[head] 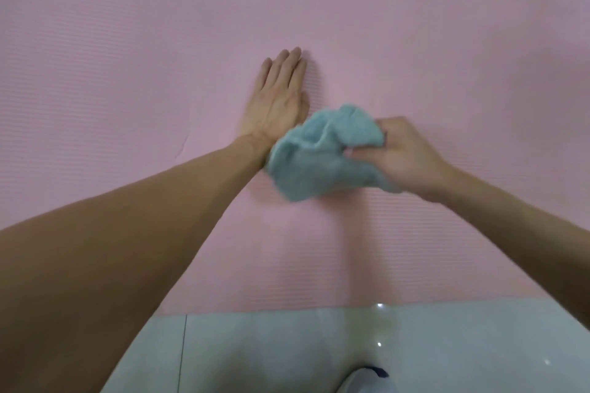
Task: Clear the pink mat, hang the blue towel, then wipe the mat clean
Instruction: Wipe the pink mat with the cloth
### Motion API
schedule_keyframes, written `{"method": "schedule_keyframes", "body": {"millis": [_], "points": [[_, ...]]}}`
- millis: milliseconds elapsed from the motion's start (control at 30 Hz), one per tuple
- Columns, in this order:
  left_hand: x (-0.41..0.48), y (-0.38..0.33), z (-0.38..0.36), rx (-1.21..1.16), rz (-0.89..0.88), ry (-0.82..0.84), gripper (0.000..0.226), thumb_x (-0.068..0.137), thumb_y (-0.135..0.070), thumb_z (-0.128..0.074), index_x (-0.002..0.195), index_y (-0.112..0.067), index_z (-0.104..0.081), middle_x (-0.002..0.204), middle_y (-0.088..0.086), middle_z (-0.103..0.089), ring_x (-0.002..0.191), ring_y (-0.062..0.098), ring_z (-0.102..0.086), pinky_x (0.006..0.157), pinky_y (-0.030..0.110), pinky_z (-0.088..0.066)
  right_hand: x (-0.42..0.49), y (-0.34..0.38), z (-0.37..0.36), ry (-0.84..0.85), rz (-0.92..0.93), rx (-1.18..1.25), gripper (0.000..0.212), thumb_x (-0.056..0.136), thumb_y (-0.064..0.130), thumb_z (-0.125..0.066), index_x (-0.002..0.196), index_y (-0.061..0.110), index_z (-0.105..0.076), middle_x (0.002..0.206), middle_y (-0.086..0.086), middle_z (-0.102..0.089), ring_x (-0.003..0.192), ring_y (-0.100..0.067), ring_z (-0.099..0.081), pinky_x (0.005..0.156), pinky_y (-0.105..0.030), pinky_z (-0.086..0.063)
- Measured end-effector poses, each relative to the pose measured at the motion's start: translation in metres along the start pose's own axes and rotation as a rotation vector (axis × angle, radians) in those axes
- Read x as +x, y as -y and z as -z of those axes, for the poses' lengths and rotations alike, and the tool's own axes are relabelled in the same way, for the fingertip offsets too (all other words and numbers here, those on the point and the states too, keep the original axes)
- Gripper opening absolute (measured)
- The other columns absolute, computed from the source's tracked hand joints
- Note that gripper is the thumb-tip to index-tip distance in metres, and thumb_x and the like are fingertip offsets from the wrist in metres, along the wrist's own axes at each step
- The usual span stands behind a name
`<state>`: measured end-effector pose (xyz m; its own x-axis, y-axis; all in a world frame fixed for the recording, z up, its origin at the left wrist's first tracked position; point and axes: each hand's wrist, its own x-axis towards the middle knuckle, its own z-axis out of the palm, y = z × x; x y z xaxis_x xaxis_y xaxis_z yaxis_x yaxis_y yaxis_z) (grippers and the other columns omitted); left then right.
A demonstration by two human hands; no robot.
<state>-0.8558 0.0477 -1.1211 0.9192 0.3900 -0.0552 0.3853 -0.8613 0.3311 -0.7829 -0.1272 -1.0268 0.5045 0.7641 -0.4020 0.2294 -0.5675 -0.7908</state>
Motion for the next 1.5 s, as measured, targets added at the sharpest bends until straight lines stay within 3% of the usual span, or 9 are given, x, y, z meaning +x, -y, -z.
{"method": "schedule_keyframes", "body": {"millis": [167, 333, 467, 567, 733, 800, 967, 1100, 1500], "points": [[0.001, -0.001, -0.007, 0.107, -0.037, -0.012, 0.064, 0.099, -0.036, -0.027, 0.153, -0.004, -0.017, 0.16, 0.015, -0.017, 0.149, 0.03, -0.011, 0.122, 0.045, -0.006, 0.059, -0.004, 0.045, -0.306, -0.186, 0.425, 0.018, 0.08, -0.008, -0.064, 0.087, 0.007, -0.071, 0.08, 0.004, -0.076, 0.079, -0.015, -0.072, 0.074, -0.032, -0.06], [0.007, -0.003, -0.007, 0.085, -0.013, -0.1, 0.055, 0.099, -0.026, -0.027, 0.147, -0.001, -0.035, 0.154, 0.016, -0.033, 0.144, 0.033, -0.027, 0.12, 0.047, -0.017, 0.127, 0.006, 0.086, -0.412, -0.176, 0.41, 0.025, 0.079, -0.003, -0.065, 0.103, 0.0, -0.07, 0.098, -0.007, -0.075, 0.089, -0.02, -0.073, 0.078, -0.04, -0.06], [0.008, -0.005, -0.008, 0.091, -0.003, -0.122, 0.054, 0.097, -0.025, -0.031, 0.145, 0.001, -0.038, 0.153, 0.017, -0.036, 0.143, 0.033, -0.03, 0.119, 0.047, -0.02, 0.191, 0.024, 0.106, -0.522, -0.106, 0.222, 0.032, 0.069, 0.012, -0.066, 0.101, 0.005, -0.067, 0.098, -0.004, -0.074, 0.088, -0.018, -0.073, 0.074, -0.042, -0.061], [0.008, -0.006, -0.005, 0.095, 0.01, -0.127, 0.055, 0.096, -0.025, -0.033, 0.143, 0.001, -0.041, 0.152, 0.018, -0.037, 0.142, 0.033, -0.033, 0.119, 0.047, -0.02, 0.231, 0.037, 0.112, -0.676, 0.027, -0.106, 0.021, 0.074, 0.022, -0.054, 0.092, 0.018, -0.064, 0.1, -0.002, -0.071, 0.092, -0.018, -0.067, 0.079, -0.034, -0.056], [0.009, -0.006, -0.005, 0.109, 0.016, -0.125, 0.056, 0.096, -0.027, -0.031, 0.143, 0.001, -0.041, 0.152, 0.017, -0.038, 0.142, 0.032, -0.033, 0.119, 0.046, -0.02, 0.272, 0.046, 0.116, -0.795, 0.245, -0.661, 0.038, 0.078, 0.008, -0.036, 0.104, 0.012, -0.063, 0.107, -0.011, -0.066, 0.099, -0.031, -0.057, 0.07, -0.028, -0.029], [0.009, -0.005, -0.005, 0.111, 0.02, -0.131, 0.056, 0.096, -0.028, -0.033, 0.143, 0.001, -0.042, 0.151, 0.017, -0.039, 0.141, 0.033, -0.034, 0.119, 0.047, -0.021, 0.277, 0.046, 0.113, -0.811, 0.244, -0.758, 0.046, 0.075, 0.002, -0.036, 0.11, 0.018, -0.061, 0.11, -0.007, -0.066, 0.101, -0.034, -0.056, 0.073, -0.035, -0.034], [0.009, -0.005, -0.006, 0.101, 0.022, -0.14, 0.055, 0.096, -0.028, -0.036, 0.143, -0.001, -0.043, 0.151, 0.016, -0.04, 0.141, 0.032, -0.035, 0.118, 0.047, -0.023, 0.283, 0.02, 0.093, -0.624, 0.199, -0.853, 0.059, 0.085, -0.002, -0.042, 0.138, 0.022, -0.049, 0.133, -0.01, -0.056, 0.12, -0.033, -0.052, 0.099, -0.042, -0.04], [0.009, -0.005, -0.007, 0.103, 0.019, -0.148, 0.054, 0.096, -0.027, -0.039, 0.143, -0.001, -0.044, 0.151, 0.016, -0.04, 0.141, 0.032, -0.035, 0.118, 0.047, -0.023, 0.29, -0.004, 0.08, -0.359, 0.058, -0.921, 0.074, 0.086, -0.009, -0.035, 0.153, 0.021, -0.026, 0.161, -0.007, -0.019, 0.149, -0.027, -0.012, 0.121, -0.043, -0.013], [0.008, -0.006, -0.005, 0.103, 0.031, -0.144, 0.053, 0.095, -0.028, -0.039, 0.141, -0.002, -0.046, 0.149, 0.016, -0.042, 0.139, 0.032, -0.037, 0.117, 0.047, -0.025, 0.204, -0.032, 0.052, -0.27, 0.152, -0.928, 0.08, 0.08, -0.006, -0.045, 0.152, 0.023, -0.028, 0.16, -0.004, -0.022, 0.15, -0.021, -0.013, 0.12, -0.041, -0.012]]}}
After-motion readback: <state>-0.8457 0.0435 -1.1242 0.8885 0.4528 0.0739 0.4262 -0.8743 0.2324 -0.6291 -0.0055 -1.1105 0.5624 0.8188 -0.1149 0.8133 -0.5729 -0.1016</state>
